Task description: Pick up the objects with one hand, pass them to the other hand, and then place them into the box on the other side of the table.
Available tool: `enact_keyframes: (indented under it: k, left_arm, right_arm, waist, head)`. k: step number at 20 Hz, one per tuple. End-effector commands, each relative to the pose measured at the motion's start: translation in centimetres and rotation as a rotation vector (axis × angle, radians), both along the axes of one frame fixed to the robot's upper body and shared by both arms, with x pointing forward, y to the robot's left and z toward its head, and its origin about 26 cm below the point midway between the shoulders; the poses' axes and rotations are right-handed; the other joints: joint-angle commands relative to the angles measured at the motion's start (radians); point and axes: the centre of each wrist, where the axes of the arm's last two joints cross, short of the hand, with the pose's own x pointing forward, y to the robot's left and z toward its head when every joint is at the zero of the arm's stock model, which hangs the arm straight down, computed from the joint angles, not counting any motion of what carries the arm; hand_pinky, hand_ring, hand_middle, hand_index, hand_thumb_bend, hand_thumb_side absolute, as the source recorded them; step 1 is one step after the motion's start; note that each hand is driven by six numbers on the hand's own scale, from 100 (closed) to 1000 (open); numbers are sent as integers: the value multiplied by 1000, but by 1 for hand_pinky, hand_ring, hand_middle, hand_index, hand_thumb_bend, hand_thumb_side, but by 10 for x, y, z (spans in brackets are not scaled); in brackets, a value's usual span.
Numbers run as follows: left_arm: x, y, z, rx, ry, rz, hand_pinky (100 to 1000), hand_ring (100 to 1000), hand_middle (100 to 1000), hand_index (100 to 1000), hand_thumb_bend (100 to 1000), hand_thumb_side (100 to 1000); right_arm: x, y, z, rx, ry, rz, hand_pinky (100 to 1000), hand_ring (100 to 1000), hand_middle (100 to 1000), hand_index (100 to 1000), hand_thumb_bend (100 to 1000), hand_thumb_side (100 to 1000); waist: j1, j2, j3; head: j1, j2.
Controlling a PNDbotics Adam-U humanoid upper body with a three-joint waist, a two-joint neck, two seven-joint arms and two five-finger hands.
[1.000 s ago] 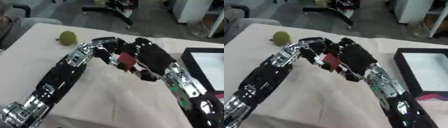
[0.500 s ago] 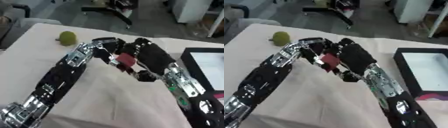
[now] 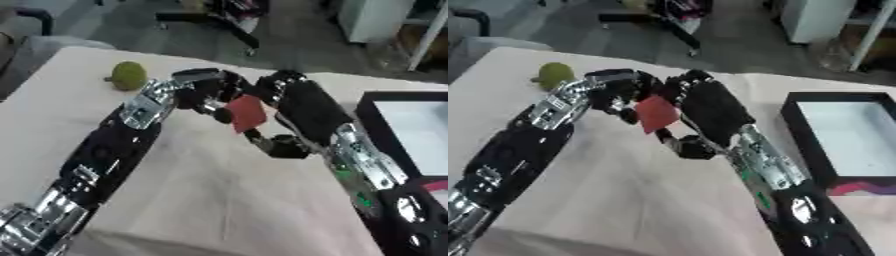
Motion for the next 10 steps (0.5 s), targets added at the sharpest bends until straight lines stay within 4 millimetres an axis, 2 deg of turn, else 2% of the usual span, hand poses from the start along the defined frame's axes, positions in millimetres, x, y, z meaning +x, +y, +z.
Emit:
enact_keyframes:
  k: [1,3,6,10]
  left_arm:
    - [1,37,16,49,-82,92,791,699,714,762,1000,448]
    - [-4,63,13,41,-107,187,791,702,718,762,1000,468]
    - [-19,103,11,-17,-145,368,783,689,703,745,1000,511]
    - [-46,134,15,-129,-227,564,779,679,692,740,1000,551]
  right_arm:
    - [6,-15,21,53,-46,-30,721,633,551,371,100,329]
    - [13,-34,27,84,-44,-85,696,623,535,373,100,332]
    - [31,-78,28,128,-12,-258,653,609,515,380,100,339]
    - [59,-152,4,201,93,-605,561,571,470,390,100,360]
  waist:
    - [2,-18,-1]
    - [2,-18,-1]
    - [1,-16,-1]
    - [0,-14,3]
  head:
    - [-21,0]
    - [-32,-2]
    - [-48,-5]
    - [-74,-10]
